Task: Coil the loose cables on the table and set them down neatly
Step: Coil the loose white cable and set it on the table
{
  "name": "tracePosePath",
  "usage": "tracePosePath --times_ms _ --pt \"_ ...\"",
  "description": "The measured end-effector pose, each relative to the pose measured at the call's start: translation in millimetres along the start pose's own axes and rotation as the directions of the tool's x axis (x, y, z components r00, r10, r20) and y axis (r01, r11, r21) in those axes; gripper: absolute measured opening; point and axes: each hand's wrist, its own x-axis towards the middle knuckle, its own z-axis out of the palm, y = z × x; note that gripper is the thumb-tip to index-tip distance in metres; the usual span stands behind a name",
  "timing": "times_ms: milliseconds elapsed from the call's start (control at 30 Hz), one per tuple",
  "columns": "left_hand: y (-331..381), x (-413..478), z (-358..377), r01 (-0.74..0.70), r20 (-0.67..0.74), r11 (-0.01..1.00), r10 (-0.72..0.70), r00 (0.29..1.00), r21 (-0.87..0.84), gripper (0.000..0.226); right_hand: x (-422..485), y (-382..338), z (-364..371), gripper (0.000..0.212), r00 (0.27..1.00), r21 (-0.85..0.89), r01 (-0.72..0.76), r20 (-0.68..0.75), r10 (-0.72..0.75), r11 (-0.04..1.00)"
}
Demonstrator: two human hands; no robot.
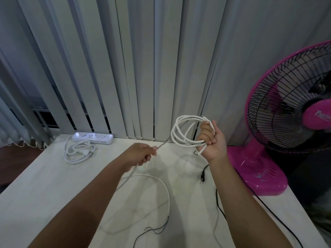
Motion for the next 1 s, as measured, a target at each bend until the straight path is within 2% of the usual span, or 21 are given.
tracePosePath --times_ms 67,133,200,267,367,467,567,667,733,767,800,900,1000 --pt "-4 -5 21 0.024 0.064 0.992 -0.033 0.997 0.127 0.039 4 1 2 0.044 0.999 0.005 0.034 0.017 -0.034 0.999" --pt "-8 -10 48 -0.026 0.087 0.973 0.006 0.996 0.23 0.048 9 1 5 0.044 0.993 -0.068 0.111 -0.022 -0.113 0.991" --pt "-12 -17 72 -0.139 0.079 0.922 0.119 0.99 0.361 0.047 16 1 7 0.042 0.968 -0.25 0.201 -0.096 -0.231 0.947" --pt "-17 -23 87 -0.214 0.121 0.848 0.178 0.977 0.484 0.035 23 0 7 0.041 0.92 -0.482 0.24 -0.163 -0.355 0.843" --pt "-33 -31 89 -0.231 0.189 0.829 0.154 0.97 0.509 0.025 27 -5 6 0.04 0.852 -0.772 0.18 -0.187 -0.489 0.609" --pt "-47 -40 75 -0.258 0.097 0.815 0.244 0.965 0.519 0.021 26 -10 8 0.036 0.802 -0.973 0.022 -0.121 -0.585 0.232" --pt "-42 -43 58 -0.293 -0.024 0.731 0.389 0.921 0.616 0.019 24 -2 2 0.032 0.844 -0.989 -0.126 -0.065 -0.533 -0.078" --pt "-19 -41 47 -0.383 -0.008 0.652 0.512 0.859 0.654 0.018 22 22 -10 0.024 0.913 -0.921 -0.227 -0.087 -0.399 -0.316" --pt "-2 -39 39 -0.419 0.001 0.632 0.552 0.834 0.652 0.018 20 39 -18 0.022 0.932 -0.856 -0.284 -0.141 -0.335 -0.432" --pt "5 -37 34 -0.422 -0.004 0.622 0.564 0.826 0.659 0.02 17 45 -21 0.026 0.937 -0.837 -0.297 -0.161 -0.31 -0.46" --pt "10 -33 29 -0.415 -0.016 0.614 0.572 0.82 0.672 0.022 14 51 -23 0.027 0.944 -0.848 -0.293 -0.184 -0.274 -0.441" --pt "15 -23 7 -0.338 -0.061 0.619 0.531 0.845 0.709 0.029 2 61 -19 0.034 0.951 -0.934 -0.307 -0.295 -0.092 -0.182" --pt "10 -13 -11 -0.275 -0.069 0.637 0.459 0.886 0.72 0.038 -6 64 -7 0.043 0.913 -0.917 -0.395 -0.398 0.086 -0.048"
